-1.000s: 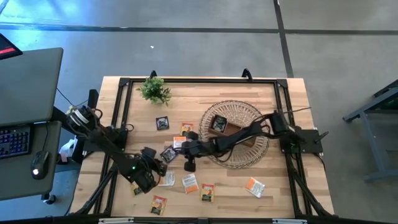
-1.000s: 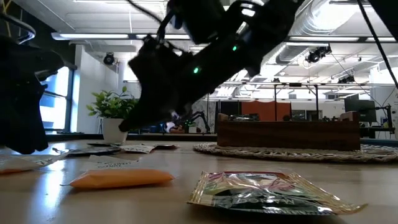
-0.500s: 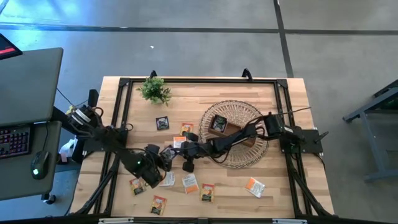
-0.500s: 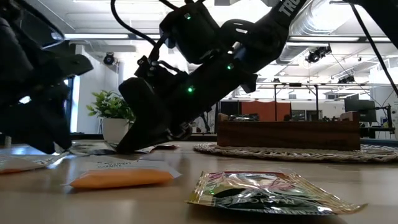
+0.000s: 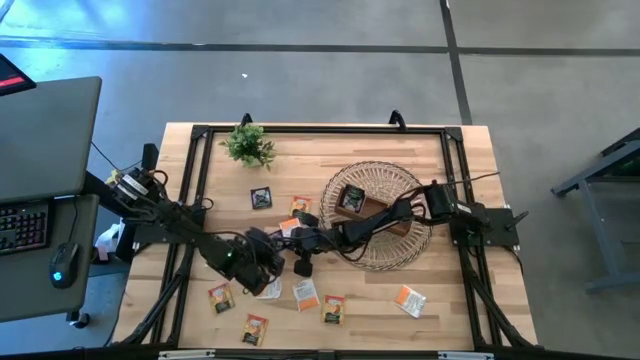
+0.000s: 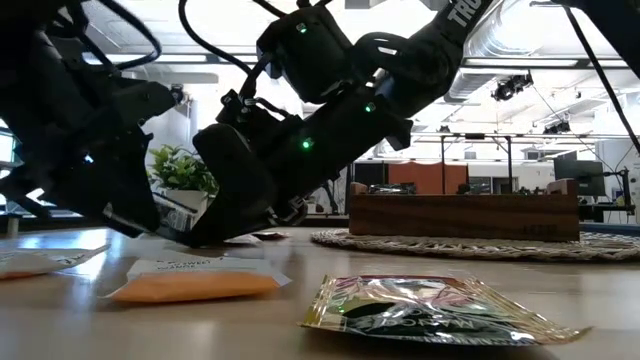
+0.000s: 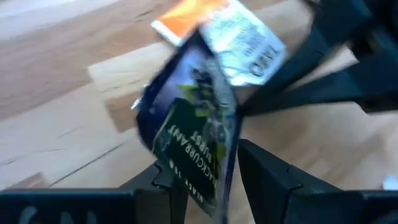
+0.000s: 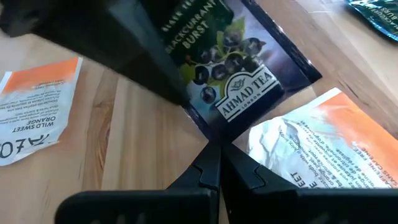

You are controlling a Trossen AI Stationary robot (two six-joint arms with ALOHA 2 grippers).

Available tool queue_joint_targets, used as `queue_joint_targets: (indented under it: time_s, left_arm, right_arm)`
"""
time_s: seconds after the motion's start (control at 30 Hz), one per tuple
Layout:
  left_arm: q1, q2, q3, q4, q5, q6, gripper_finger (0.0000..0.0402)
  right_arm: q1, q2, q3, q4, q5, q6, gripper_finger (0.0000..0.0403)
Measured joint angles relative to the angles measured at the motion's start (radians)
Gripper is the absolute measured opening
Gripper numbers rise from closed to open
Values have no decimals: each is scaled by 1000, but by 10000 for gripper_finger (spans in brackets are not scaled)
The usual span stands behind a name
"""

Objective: Pick & Place Tea
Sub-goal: Put the violet tea bag into the left section of the wooden organizer

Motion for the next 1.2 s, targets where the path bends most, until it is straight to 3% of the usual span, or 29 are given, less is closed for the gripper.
queue_joint_targets:
  time_s: [0.37, 0.67, 0.77, 1.0, 1.1, 1.2]
  left_arm:
    - [0, 0, 0, 20, -28, 87, 125]
    - [-2, -1, 0, 21, -13, 120, 13]
    - [-2, -5, 0, 21, -3, 160, 10]
    - [0, -87, 1, 9, 73, 323, 3]
    - [37, -139, 23, -27, 90, 439, 4]
    - [114, -167, 74, -120, 121, 553, 2]
  right_arm:
    - [0, 1, -1, -2, -11, 0, 0]
    - [0, 1, -1, -20, -28, -1, 0]
    - [1, -14, -1, -40, -52, -1, 0]
    - [22, -192, -5, -312, -97, -26, 0]
    - [43, -315, -4, -493, 6, -32, 0]
    - [102, -450, -5, -688, 262, -5, 0]
